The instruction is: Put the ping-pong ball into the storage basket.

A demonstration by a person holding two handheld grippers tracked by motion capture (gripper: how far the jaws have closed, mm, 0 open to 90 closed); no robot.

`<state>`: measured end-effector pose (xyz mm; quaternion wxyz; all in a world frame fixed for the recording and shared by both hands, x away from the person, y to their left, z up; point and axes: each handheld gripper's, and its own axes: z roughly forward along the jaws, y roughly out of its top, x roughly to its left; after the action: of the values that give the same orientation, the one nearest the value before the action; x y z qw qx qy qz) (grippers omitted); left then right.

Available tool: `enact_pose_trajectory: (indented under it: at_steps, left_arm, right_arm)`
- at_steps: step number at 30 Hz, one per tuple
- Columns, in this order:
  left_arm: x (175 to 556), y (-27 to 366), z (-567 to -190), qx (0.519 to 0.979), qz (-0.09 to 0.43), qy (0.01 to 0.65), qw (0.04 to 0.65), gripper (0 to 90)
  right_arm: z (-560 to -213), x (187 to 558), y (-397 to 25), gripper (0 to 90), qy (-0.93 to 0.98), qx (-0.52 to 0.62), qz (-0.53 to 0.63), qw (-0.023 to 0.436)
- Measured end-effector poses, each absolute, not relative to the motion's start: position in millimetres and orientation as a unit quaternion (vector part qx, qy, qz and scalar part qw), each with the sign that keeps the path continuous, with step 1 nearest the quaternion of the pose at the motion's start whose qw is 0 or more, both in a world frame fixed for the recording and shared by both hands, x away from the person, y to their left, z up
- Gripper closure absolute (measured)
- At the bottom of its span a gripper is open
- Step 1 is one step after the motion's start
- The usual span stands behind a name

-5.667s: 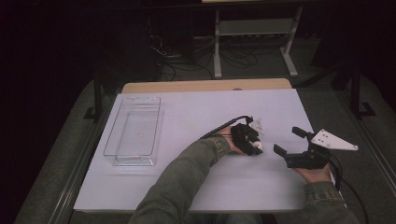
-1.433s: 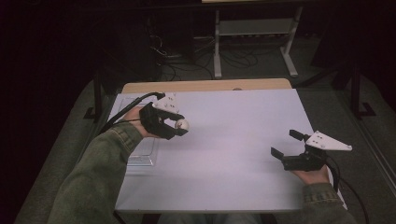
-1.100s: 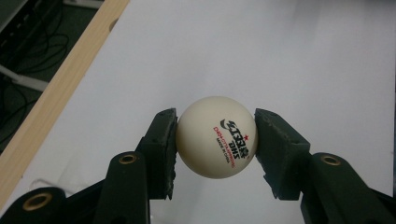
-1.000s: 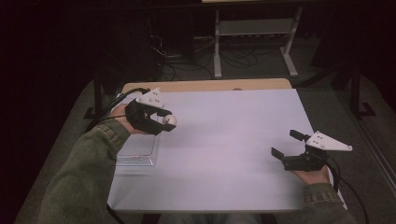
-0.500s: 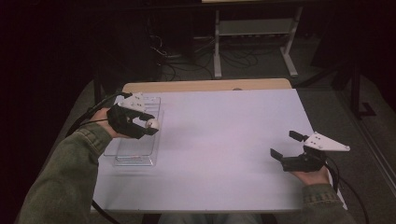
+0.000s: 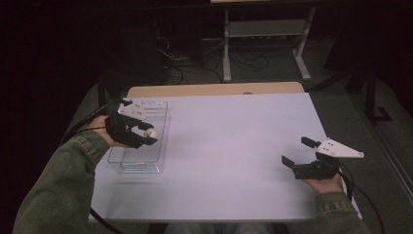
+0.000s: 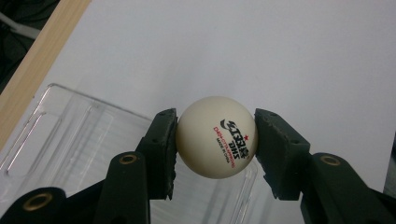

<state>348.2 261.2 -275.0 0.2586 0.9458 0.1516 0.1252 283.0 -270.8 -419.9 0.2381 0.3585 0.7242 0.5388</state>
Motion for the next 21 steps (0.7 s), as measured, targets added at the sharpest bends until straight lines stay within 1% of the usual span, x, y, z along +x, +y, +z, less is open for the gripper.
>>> enact_pose_trajectory:
  at_steps: [14,21]
  left_arm:
    - [351,268,-284,0.958,0.124,0.16,0.202,50.8]
    - [351,268,-289,0.962,0.113,0.172,0.178,50.8]
  right_arm:
    - [-421,283,-268,0.0,0.73,0.356,0.535,0.235]
    - [-420,283,-269,0.0,0.727,0.357,0.537,0.234]
